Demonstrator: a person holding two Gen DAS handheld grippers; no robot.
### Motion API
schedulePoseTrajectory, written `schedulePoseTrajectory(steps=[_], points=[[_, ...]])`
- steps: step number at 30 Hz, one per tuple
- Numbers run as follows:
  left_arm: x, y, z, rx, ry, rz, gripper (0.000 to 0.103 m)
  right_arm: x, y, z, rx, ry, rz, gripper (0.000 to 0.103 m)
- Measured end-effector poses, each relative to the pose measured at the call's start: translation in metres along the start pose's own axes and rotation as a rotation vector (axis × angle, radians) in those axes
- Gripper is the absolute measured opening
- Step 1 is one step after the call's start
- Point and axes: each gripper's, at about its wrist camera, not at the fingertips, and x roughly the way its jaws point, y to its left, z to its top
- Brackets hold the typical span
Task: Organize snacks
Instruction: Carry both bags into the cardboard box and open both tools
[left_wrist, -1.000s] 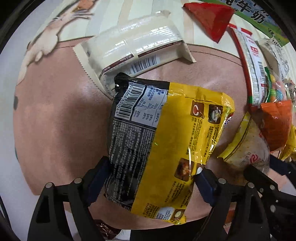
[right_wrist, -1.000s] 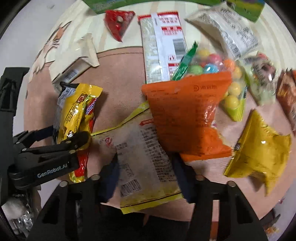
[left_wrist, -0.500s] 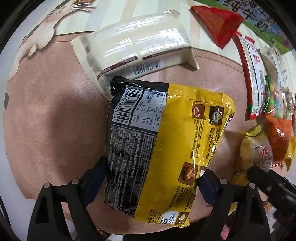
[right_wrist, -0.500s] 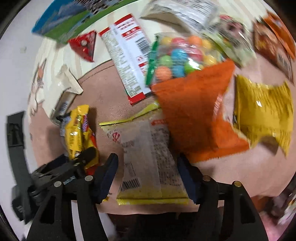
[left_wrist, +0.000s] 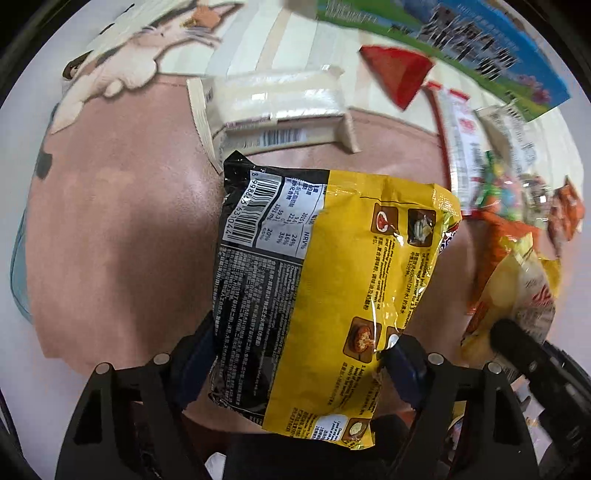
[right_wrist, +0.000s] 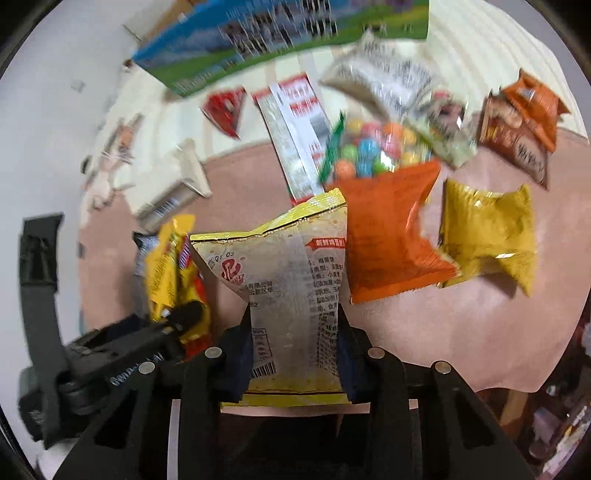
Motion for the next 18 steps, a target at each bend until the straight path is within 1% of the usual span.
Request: schedulePoseTrajectory(steps=[2, 3, 6, 8, 9, 10, 12, 13, 14, 15, 16, 17, 18], points=[[-0.021, 0.005, 0.002, -0.018, -0.025, -0.022, 0.08, -0.022, -0.004, 0.005, -0.001, -0.032, 0.042, 0.039], [-0.025, 0.002, 0.012, -0.026, -0.038, -0.026, 0.08, -0.031, -0.006, 0.013, 0.0, -0.046, 0.06, 0.039], [-0.065, 0.001, 0.034, -0.048, -0.103, -0.057, 0.08, -0.058, -0.014, 0.046, 0.002, -0.09, 0.117, 0.039], [-0.095, -0.009, 0.057, -0.038, -0.154, -0.06, 0.08, -0.08, -0.021, 0.072, 0.002, -0.123, 0.157, 0.039], [-0.105, -0.014, 0.068, -0.038, -0.172, -0.063, 0.08, -0.086, -0.018, 0.088, 0.005, -0.134, 0.178, 0.039], [-0.121, -0.018, 0.087, -0.043, -0.197, -0.069, 0.08, -0.097, -0.02, 0.102, 0.003, -0.164, 0.194, 0.039], [-0.125, -0.041, 0.12, -0.045, -0.224, -0.077, 0.08, -0.114, -0.022, 0.133, -0.001, -0.186, 0.222, 0.039], [-0.134, -0.044, 0.143, -0.054, -0.242, -0.083, 0.08, -0.124, -0.023, 0.154, -0.01, -0.201, 0.235, 0.039], [-0.131, -0.055, 0.162, -0.056, -0.251, -0.088, 0.08, -0.13, -0.022, 0.171, -0.022, -0.212, 0.242, 0.039], [-0.133, -0.06, 0.185, -0.057, -0.257, -0.103, 0.081, -0.134, -0.02, 0.186, -0.033, -0.228, 0.244, 0.039], [-0.136, -0.067, 0.199, -0.062, -0.256, -0.112, 0.081, -0.14, -0.018, 0.207, -0.048, -0.251, 0.236, 0.039], [-0.134, -0.069, 0.227, -0.063, -0.246, -0.118, 0.081, -0.142, -0.015, 0.224, -0.056, -0.267, 0.224, 0.039], [-0.131, -0.071, 0.241, -0.06, -0.238, -0.12, 0.081, -0.137, -0.008, 0.245, -0.061, -0.287, 0.21, 0.039]])
